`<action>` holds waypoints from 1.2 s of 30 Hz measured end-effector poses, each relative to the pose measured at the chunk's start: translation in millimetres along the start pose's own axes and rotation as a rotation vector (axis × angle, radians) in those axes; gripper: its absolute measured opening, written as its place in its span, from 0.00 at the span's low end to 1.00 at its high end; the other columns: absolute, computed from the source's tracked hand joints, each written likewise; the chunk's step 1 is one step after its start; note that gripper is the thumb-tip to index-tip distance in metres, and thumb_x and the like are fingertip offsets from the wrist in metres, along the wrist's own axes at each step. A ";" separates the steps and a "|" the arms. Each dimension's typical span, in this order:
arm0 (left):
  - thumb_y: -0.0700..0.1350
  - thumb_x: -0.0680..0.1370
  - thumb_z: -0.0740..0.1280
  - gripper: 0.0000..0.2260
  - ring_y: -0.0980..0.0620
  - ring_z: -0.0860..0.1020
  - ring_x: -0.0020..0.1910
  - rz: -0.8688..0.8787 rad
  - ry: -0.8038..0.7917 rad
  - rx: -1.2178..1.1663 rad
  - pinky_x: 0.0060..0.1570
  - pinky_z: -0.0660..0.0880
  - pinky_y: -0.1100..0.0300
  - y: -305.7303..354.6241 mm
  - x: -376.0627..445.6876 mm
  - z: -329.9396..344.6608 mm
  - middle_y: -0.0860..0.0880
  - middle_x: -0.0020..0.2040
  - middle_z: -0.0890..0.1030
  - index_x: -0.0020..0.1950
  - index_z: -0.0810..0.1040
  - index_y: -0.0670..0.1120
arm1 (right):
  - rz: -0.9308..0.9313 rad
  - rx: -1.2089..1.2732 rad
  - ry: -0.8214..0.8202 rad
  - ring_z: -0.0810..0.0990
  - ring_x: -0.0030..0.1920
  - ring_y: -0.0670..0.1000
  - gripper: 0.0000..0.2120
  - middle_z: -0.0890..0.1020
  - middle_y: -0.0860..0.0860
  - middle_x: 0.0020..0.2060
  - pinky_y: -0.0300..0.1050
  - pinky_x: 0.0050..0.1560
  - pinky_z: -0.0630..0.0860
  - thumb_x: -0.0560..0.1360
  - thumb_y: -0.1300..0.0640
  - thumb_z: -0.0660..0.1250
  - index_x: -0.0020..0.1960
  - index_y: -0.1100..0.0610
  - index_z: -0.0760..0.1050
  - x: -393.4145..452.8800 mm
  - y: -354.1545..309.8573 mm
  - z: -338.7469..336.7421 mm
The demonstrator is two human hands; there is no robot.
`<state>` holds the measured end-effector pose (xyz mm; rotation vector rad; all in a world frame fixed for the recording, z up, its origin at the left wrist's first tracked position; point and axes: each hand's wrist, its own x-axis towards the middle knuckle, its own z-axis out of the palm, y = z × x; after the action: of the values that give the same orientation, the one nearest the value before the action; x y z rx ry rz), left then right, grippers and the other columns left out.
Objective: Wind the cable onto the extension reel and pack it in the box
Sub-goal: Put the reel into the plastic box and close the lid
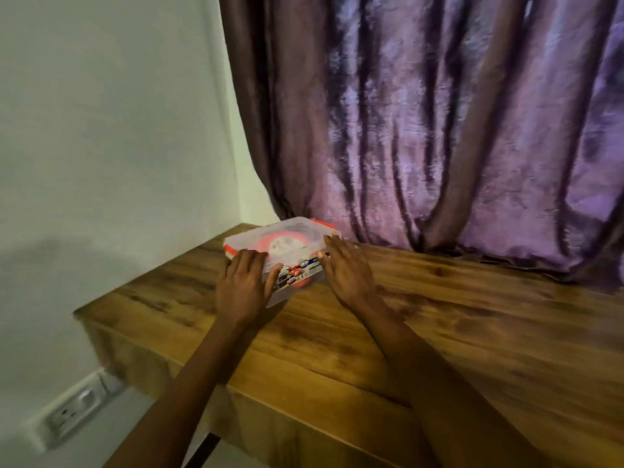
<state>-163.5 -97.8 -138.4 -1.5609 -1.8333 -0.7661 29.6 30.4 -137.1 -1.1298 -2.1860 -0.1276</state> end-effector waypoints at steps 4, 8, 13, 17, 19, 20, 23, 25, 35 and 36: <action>0.54 0.82 0.59 0.24 0.38 0.77 0.68 -0.142 -0.046 0.106 0.65 0.72 0.43 -51.5 -3.3 -2.8 0.38 0.67 0.80 0.69 0.76 0.39 | -0.013 0.033 -0.178 0.52 0.80 0.53 0.30 0.52 0.50 0.80 0.54 0.77 0.49 0.83 0.40 0.46 0.81 0.51 0.48 35.1 -53.1 33.9; 0.56 0.82 0.55 0.26 0.38 0.76 0.69 -0.220 -0.051 0.153 0.65 0.73 0.41 -94.6 -2.1 -8.3 0.38 0.67 0.79 0.69 0.76 0.39 | -0.054 0.125 -0.325 0.47 0.80 0.51 0.31 0.44 0.48 0.81 0.56 0.77 0.45 0.82 0.37 0.42 0.81 0.48 0.41 65.2 -97.2 59.1; 0.57 0.82 0.55 0.27 0.37 0.76 0.69 -0.269 -0.047 0.218 0.64 0.73 0.39 -133.0 1.1 -5.6 0.37 0.69 0.78 0.71 0.74 0.38 | -0.049 0.204 -0.401 0.50 0.80 0.54 0.33 0.41 0.46 0.80 0.60 0.76 0.47 0.81 0.34 0.42 0.80 0.47 0.38 92.1 -136.3 86.4; 0.54 0.82 0.63 0.25 0.37 0.74 0.71 -0.322 -0.032 0.234 0.65 0.72 0.38 -144.7 2.9 6.3 0.38 0.71 0.76 0.74 0.71 0.39 | -0.065 0.237 -0.429 0.51 0.80 0.55 0.33 0.40 0.44 0.80 0.62 0.76 0.48 0.81 0.33 0.41 0.80 0.45 0.37 109.9 -147.9 103.0; 0.54 0.82 0.63 0.26 0.37 0.73 0.72 -0.336 -0.027 0.226 0.66 0.71 0.38 -147.4 5.5 11.2 0.38 0.72 0.75 0.75 0.70 0.39 | -0.081 0.240 -0.428 0.51 0.80 0.55 0.33 0.40 0.45 0.80 0.62 0.76 0.48 0.81 0.34 0.41 0.80 0.46 0.37 115.3 -148.5 109.8; 0.55 0.82 0.61 0.26 0.37 0.72 0.72 -0.342 -0.024 0.222 0.67 0.71 0.38 -147.8 6.7 13.7 0.38 0.72 0.75 0.75 0.70 0.40 | -0.090 0.240 -0.421 0.51 0.80 0.55 0.33 0.40 0.45 0.80 0.62 0.76 0.48 0.81 0.34 0.41 0.80 0.46 0.37 118.5 -148.2 113.1; 0.60 0.84 0.50 0.29 0.37 0.72 0.72 -0.375 -0.020 0.197 0.67 0.69 0.37 -150.4 11.0 15.7 0.39 0.72 0.75 0.74 0.71 0.40 | -0.096 0.250 -0.419 0.52 0.79 0.55 0.33 0.40 0.46 0.80 0.63 0.76 0.48 0.81 0.33 0.41 0.80 0.46 0.37 130.0 -154.5 120.3; 0.64 0.83 0.41 0.36 0.37 0.72 0.72 -0.388 -0.020 0.169 0.67 0.69 0.37 -152.8 13.6 14.3 0.39 0.71 0.76 0.74 0.71 0.40 | -0.101 0.251 -0.420 0.53 0.79 0.56 0.34 0.40 0.47 0.80 0.63 0.75 0.48 0.80 0.33 0.41 0.80 0.47 0.38 134.9 -161.0 123.5; 0.63 0.82 0.38 0.35 0.42 0.52 0.82 -0.477 -0.010 0.094 0.79 0.43 0.41 -145.6 17.2 22.4 0.43 0.81 0.60 0.81 0.58 0.45 | -0.095 0.334 -0.448 0.54 0.79 0.58 0.37 0.37 0.45 0.80 0.66 0.74 0.54 0.79 0.31 0.46 0.80 0.45 0.35 134.3 -161.0 114.8; 0.62 0.82 0.39 0.33 0.42 0.49 0.82 -0.465 -0.006 0.079 0.79 0.37 0.44 -140.4 19.3 21.6 0.44 0.82 0.57 0.82 0.56 0.45 | -0.109 0.358 -0.435 0.55 0.79 0.57 0.38 0.36 0.45 0.79 0.66 0.74 0.56 0.79 0.31 0.47 0.79 0.45 0.34 129.6 -156.9 107.9</action>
<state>-306.5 -88.7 -143.9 -1.0959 -2.2342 -0.8766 -197.1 62.4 -110.9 -0.8922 -2.5142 0.4875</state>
